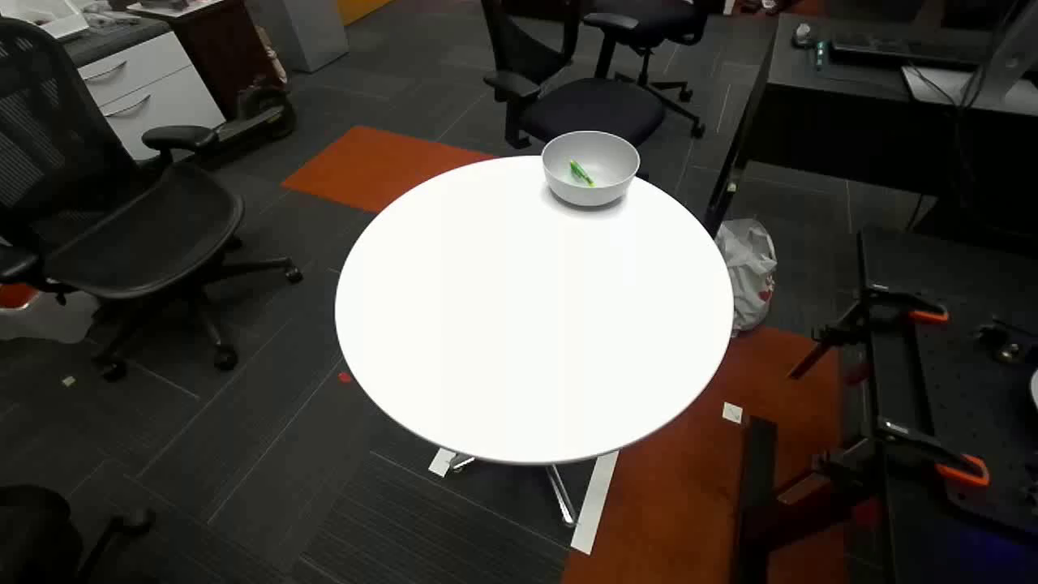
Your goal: Pick up the pen from the bowl and put it on the table
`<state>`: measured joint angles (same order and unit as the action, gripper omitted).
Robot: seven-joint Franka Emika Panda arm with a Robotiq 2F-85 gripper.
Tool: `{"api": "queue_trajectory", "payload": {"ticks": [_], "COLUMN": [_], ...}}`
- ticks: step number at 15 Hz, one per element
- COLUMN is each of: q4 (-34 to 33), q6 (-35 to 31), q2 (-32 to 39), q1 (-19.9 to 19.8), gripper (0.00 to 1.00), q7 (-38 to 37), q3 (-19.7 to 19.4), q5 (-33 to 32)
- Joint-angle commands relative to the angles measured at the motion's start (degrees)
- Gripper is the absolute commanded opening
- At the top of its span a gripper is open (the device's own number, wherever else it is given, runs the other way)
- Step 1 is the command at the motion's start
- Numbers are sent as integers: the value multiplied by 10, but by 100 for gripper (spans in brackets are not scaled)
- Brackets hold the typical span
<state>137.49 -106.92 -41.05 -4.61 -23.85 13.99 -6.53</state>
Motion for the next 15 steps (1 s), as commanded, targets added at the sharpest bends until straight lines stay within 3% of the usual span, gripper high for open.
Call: {"api": "queue_trajectory", "payload": {"ticks": [1, 9, 15], "q4": [-1, 1, -16], "q6": [2, -27, -113], "q2": [2, 25, 142], "q1": [10, 1, -43], "gripper": [100, 100, 100], "q7": [-5, -5, -14], "q3": [-7, -20, -67], "q5": [-6, -6, -40]}}
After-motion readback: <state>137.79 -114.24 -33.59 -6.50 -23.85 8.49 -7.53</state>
